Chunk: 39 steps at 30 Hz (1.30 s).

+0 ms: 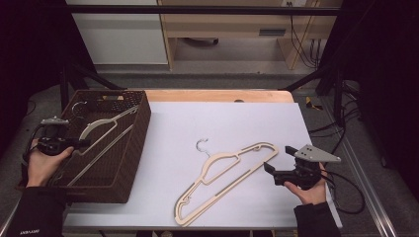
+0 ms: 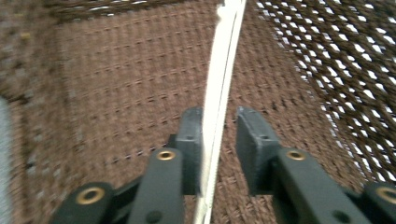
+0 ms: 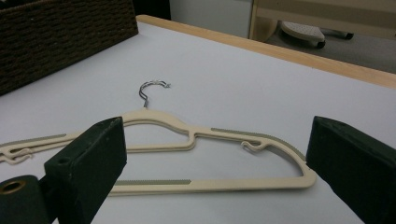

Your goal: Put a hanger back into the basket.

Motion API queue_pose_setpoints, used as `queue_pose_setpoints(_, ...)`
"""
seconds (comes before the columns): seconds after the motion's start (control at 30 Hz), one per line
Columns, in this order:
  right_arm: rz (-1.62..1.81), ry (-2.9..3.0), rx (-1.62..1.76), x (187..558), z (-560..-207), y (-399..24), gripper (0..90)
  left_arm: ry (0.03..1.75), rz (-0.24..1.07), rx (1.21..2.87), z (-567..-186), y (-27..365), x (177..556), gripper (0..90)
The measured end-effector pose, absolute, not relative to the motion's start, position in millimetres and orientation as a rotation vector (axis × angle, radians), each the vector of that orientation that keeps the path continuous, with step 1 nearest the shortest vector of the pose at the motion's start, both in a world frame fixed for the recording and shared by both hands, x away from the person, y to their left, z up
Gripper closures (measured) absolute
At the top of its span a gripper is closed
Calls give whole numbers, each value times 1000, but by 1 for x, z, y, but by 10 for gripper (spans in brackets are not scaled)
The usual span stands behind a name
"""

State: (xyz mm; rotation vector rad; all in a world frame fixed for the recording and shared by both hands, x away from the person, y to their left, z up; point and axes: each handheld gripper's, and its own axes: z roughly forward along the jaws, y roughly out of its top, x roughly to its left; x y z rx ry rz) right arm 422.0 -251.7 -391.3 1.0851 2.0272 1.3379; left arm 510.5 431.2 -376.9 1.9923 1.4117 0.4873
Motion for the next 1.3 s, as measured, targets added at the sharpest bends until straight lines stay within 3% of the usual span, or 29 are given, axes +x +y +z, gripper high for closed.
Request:
queue_pose_setpoints(0.33,1341,2022,1089,422,-391,-252,54,1388,604,1886,-367,428,492,416)
queue_pose_setpoints(0.63,1347,2024,1085,421,-390,-254,53,1244,616,1836,-354,405,475,304)
queue_pose_setpoints(1.03,1356,2016,1082,420,-389,-254,52,1041,613,1786,-341,338,452,127)
queue_pose_setpoints(1.3,1364,2007,1085,419,-388,-255,52,973,576,1799,-348,296,445,81)
